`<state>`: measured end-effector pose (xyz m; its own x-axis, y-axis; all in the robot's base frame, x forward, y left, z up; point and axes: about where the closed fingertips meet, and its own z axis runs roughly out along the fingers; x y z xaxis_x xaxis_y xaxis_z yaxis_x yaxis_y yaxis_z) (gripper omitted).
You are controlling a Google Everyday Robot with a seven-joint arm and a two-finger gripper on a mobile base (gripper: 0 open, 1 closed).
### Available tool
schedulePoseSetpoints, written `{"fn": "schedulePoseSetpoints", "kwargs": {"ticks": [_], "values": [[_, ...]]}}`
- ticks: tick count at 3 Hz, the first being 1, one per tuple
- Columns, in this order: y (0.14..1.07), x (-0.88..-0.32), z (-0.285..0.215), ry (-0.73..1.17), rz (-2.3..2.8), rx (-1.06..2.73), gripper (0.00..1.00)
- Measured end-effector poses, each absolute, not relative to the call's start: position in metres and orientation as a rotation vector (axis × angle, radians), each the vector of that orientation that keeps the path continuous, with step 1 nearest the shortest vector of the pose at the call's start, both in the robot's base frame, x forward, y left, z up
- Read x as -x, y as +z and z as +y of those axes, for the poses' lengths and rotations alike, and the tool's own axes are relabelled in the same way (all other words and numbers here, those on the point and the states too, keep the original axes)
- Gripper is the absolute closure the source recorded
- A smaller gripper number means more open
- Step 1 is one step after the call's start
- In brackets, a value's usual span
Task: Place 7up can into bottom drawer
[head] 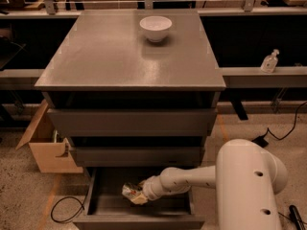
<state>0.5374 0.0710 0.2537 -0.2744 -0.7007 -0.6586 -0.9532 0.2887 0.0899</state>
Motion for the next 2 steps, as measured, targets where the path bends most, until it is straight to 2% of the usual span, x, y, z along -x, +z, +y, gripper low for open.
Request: {"fn": "schedulePoseSetpoints", "kwargs": {"ticks": [2], "values": [[0.214,-0.562,0.076,0.624,2.058,1.461,1.0]]}}
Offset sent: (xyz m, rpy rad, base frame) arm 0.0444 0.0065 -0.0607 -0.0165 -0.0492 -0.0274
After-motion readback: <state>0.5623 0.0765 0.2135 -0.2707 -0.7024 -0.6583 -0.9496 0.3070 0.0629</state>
